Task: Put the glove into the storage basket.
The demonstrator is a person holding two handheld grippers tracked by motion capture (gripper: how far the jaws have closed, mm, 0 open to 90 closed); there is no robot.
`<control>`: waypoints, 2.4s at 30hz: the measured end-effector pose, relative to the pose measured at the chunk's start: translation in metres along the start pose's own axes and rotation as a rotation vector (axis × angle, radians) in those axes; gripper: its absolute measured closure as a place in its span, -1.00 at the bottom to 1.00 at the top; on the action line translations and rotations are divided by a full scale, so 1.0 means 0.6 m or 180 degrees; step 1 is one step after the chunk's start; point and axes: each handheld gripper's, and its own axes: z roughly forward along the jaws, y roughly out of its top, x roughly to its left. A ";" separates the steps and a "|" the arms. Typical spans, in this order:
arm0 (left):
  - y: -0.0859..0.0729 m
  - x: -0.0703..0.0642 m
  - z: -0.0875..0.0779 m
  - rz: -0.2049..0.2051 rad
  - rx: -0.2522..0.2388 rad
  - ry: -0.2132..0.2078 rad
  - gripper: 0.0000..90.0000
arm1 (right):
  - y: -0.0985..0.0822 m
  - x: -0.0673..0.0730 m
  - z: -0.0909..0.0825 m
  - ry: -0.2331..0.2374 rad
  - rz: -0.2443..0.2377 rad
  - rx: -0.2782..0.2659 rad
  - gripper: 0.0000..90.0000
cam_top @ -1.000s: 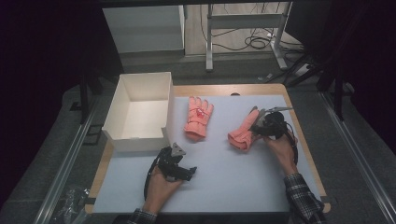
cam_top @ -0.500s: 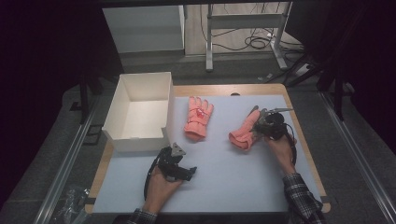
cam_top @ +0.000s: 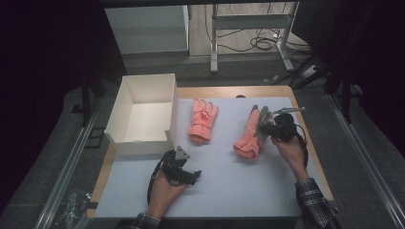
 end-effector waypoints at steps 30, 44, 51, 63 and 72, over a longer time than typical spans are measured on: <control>0.000 0.001 -0.001 0.0029 0.0018 0.0003 -0.99 | -0.052 0.134 -0.026 0.1194 -0.0627 0.0296 0.90; 0.000 0.001 0.000 0.0024 0.0013 0.0004 -0.99 | -0.075 0.157 0.018 0.1178 -0.0846 0.0546 0.65; 0.000 0.001 0.000 0.0033 0.0014 0.0006 -0.99 | -0.058 0.153 0.005 0.1008 -0.0908 0.0398 0.33; 0.000 0.001 0.000 0.0033 0.0012 0.0007 -0.98 | 0.004 0.155 0.037 0.0874 -0.0750 0.0218 0.04; 0.000 0.000 -0.001 0.0010 0.0019 0.0004 -0.98 | 0.050 0.157 0.079 0.0836 -0.0585 0.0115 -0.07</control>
